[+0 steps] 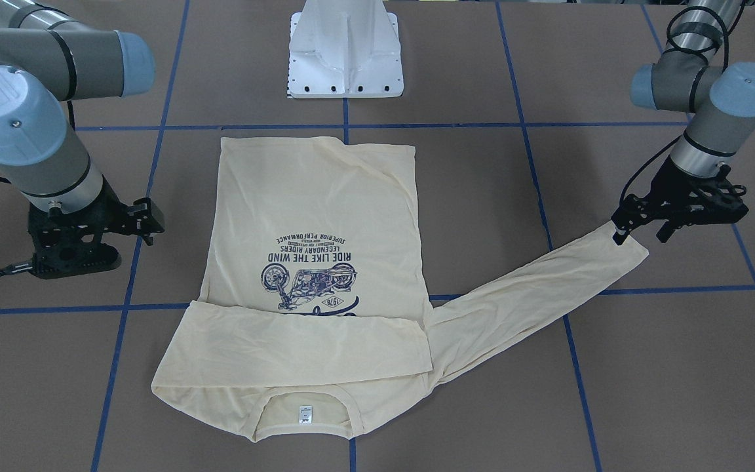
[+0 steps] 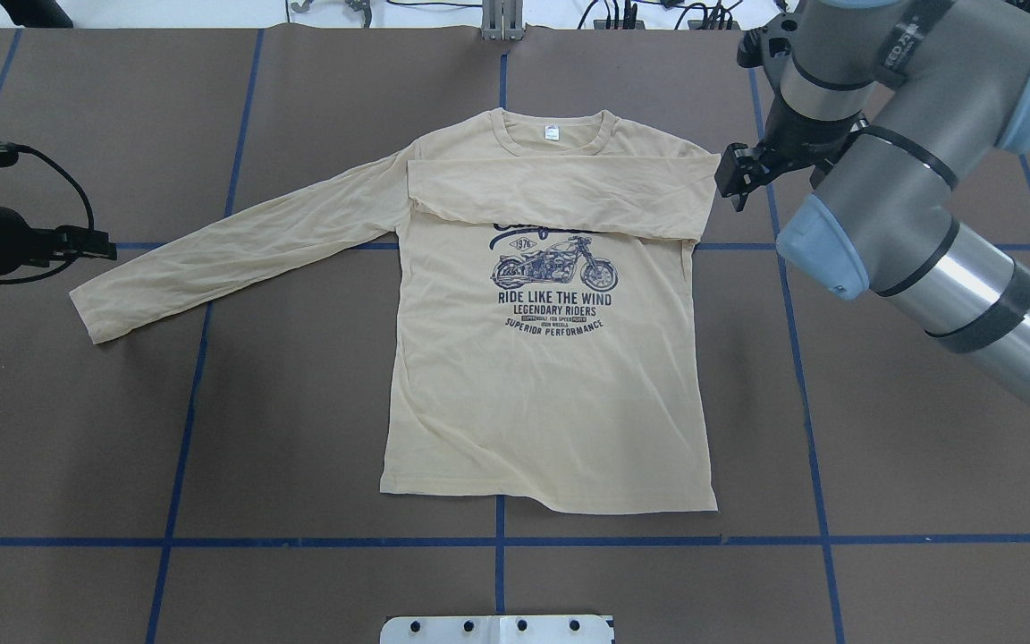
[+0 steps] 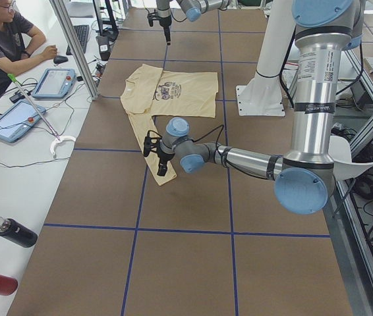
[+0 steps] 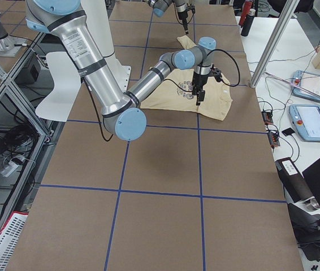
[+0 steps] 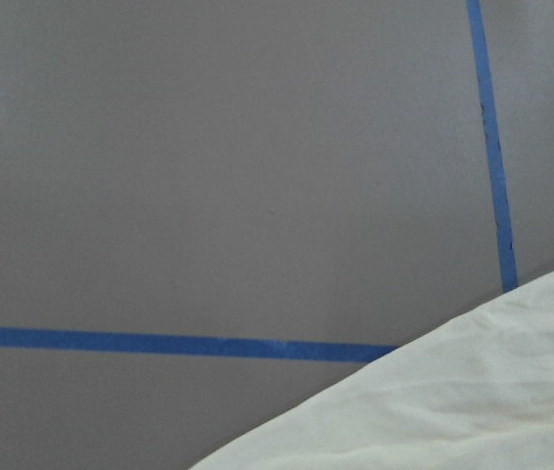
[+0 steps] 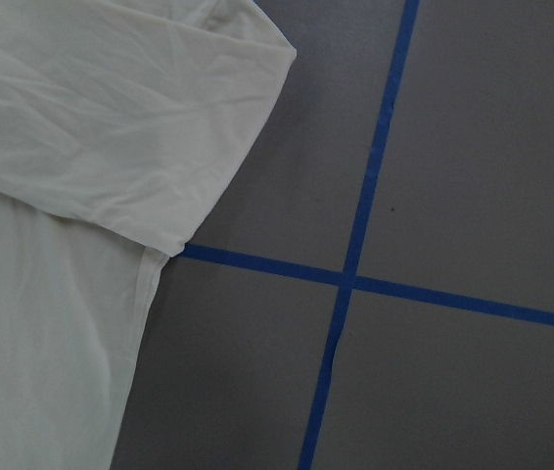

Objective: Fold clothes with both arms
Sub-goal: 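Release the sleeve and raise the right gripper away while the left arm approaches, then lower the left gripper onto the cuff of the other sleeve and grasp it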

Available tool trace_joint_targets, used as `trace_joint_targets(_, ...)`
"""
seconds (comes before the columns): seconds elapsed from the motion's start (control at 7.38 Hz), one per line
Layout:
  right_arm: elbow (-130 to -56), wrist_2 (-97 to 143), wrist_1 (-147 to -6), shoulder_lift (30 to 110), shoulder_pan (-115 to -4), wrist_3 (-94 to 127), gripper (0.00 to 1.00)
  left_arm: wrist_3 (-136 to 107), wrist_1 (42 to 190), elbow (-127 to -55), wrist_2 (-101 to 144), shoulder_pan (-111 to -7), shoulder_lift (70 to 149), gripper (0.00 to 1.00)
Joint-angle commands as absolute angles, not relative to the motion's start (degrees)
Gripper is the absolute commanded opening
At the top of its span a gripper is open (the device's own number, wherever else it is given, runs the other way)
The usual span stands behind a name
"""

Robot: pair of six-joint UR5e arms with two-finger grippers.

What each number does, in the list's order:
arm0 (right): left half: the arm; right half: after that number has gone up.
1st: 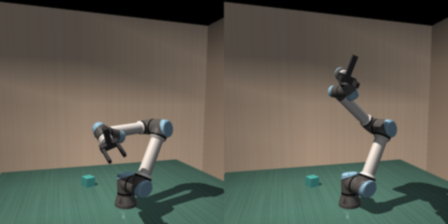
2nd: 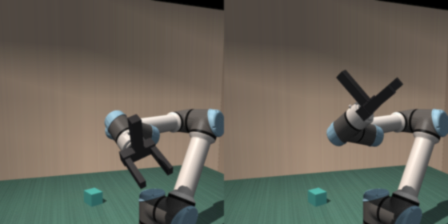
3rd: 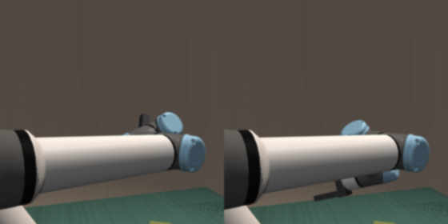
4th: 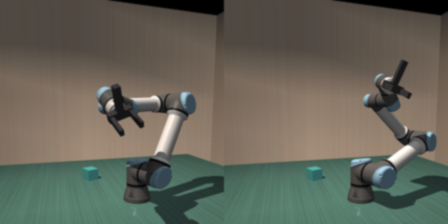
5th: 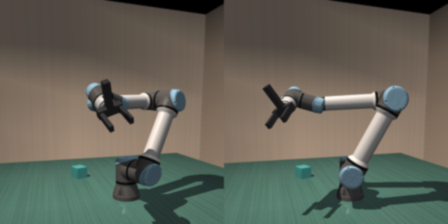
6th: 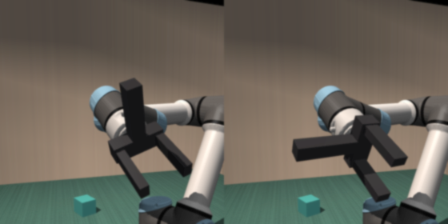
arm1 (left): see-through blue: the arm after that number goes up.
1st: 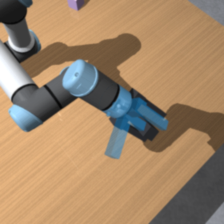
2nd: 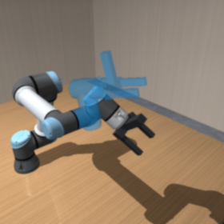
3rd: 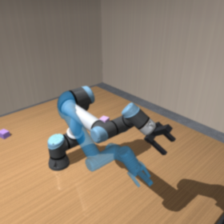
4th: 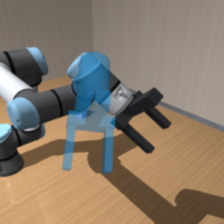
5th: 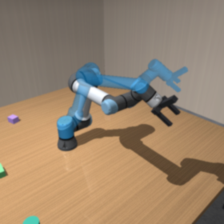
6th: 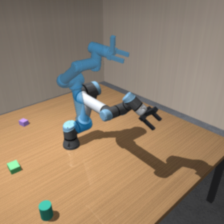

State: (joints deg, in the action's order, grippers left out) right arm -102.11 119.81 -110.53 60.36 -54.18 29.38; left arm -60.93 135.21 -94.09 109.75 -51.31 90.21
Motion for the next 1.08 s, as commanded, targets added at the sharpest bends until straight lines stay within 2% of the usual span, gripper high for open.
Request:
trace_joint_targets(0.0, -106.95, 121.81, -110.65, 64.77, -54.4, 28.74, 1.0, -61.26, 137.2, -93.17, 107.06, -49.49, 88.59, 0.99)
trace_joint_targets(0.27, -108.36, 121.9, -110.65, 65.13, -54.4, 29.09, 1.0, -61.08, 137.11, -92.03, 105.66, -48.96, 88.86, 0.94)
trace_joint_targets(0.95, -108.02, 123.93, -110.65, 65.74, -54.4, 29.62, 1.0, -60.64, 136.76, -90.36, 102.48, -46.85, 89.03, 0.9)
